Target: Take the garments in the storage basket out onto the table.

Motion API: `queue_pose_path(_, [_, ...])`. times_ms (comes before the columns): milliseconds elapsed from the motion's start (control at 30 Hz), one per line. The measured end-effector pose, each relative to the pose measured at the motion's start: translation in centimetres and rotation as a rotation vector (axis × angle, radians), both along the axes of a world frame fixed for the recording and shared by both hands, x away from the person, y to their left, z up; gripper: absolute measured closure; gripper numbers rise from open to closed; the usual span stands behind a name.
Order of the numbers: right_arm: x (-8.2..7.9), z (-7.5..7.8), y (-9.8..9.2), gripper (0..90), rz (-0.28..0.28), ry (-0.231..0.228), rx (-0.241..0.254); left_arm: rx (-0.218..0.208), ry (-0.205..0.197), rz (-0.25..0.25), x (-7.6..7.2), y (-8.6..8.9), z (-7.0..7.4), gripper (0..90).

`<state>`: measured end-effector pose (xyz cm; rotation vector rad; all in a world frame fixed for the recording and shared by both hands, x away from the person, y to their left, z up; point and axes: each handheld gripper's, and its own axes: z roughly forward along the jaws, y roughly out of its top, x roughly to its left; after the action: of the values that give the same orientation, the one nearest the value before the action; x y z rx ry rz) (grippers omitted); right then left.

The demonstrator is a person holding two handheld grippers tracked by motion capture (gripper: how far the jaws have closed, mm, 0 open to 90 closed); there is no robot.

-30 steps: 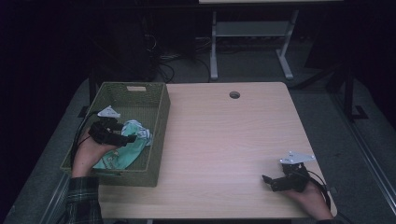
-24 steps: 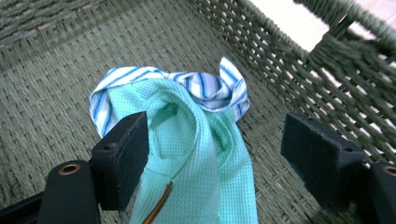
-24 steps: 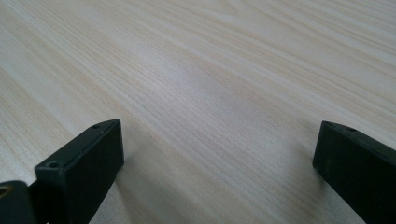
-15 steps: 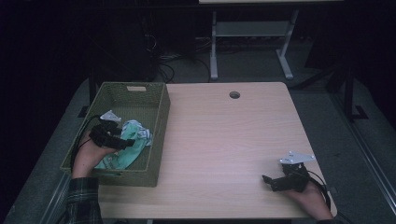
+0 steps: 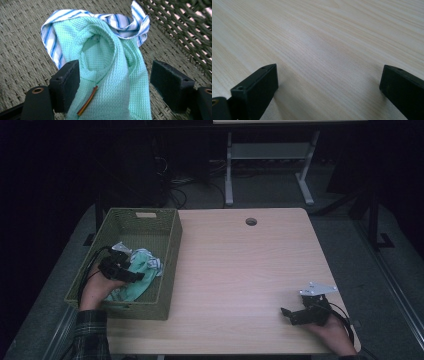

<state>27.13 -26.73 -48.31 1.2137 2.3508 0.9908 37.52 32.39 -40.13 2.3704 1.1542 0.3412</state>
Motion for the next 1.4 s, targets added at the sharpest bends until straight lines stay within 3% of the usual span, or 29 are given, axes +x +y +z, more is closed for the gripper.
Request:
queue_pose_path(633, [0.0,0.0,0.0,1.4,0.001,-0.001,0.000,0.097,0.074,0.024,0.5,-0.3,-1.5,27.3])
queue_pose_path(767, [0.0,0.0,0.0,1.4,0.001,-0.001,0.000,0.110,0.082,0.018,0.5,-0.4,-1.6,34.2])
queue_pose_path(867, [0.0,0.0,0.0,1.4,0.001,-0.001,0.000,0.117,0.079,0.016,0.4,-0.4,-1.5,45.0])
queue_pose_path(1033, [0.0,0.0,0.0,1.4,0.000,-0.001,0.000,0.099,0.090,0.023,0.5,-0.3,-1.3,58.5])
queue_pose_path(1067, [0.0,0.0,0.0,1.4,0.001,-0.001,0.000,0.089,0.090,0.027,0.4,-0.3,-1.2,65.9])
queue_pose_path(1267, [0.0,0.0,0.0,1.4,0.000,0.000,0.000,0.051,0.077,0.030,0.3,-0.3,-0.8,75.8])
queue_pose_path(1400, [0.0,0.0,0.0,1.4,0.001,-0.001,0.000,-0.003,0.099,0.057,0.4,0.0,-0.4,82.2])
